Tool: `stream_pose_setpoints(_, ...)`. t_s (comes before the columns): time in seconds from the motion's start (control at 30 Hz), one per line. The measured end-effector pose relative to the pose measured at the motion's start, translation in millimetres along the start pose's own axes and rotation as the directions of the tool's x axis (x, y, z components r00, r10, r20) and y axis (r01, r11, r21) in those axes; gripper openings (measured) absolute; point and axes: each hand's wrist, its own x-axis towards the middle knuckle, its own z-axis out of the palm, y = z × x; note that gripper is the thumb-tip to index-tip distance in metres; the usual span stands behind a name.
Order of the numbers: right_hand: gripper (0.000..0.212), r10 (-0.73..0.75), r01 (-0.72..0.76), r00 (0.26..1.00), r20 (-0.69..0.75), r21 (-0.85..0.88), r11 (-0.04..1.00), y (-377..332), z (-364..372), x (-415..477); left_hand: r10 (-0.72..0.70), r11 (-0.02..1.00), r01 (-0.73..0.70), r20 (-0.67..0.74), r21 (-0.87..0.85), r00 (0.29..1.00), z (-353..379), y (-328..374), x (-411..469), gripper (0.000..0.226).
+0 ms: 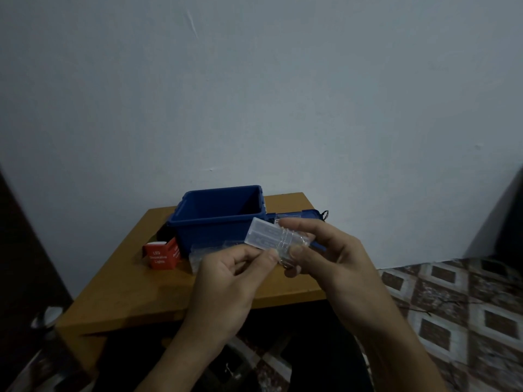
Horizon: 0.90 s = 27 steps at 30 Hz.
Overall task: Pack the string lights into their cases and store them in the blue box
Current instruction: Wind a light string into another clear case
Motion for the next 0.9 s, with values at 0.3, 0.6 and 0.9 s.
stream_pose_setpoints(0.3, 0.033, -0.006, 0.008, 0.995, -0.099, 0.022, 1.0, -2, -6, 1, -0.096, 0.994, 0.094, 0.044, 0.057, 0.994, -7, 5, -2, 0.018)
stream_pose_setpoints(0.6, 0.032, -0.002, -0.003, 0.994, -0.111, -0.037, 0.999, 0, -11, 1, 0.004, 0.986, -0.026, 0.135, 0.167, 0.991, -15, 23, -7, 0.016)
stream_pose_setpoints(0.9, 0.03, -0.005, 0.001, 1.0, -0.029, -0.151, 0.988, -3, -8, -1, 0.025, 0.867, -0.177, 0.314, 0.466, 0.949, -33, 47, 8, 0.011)
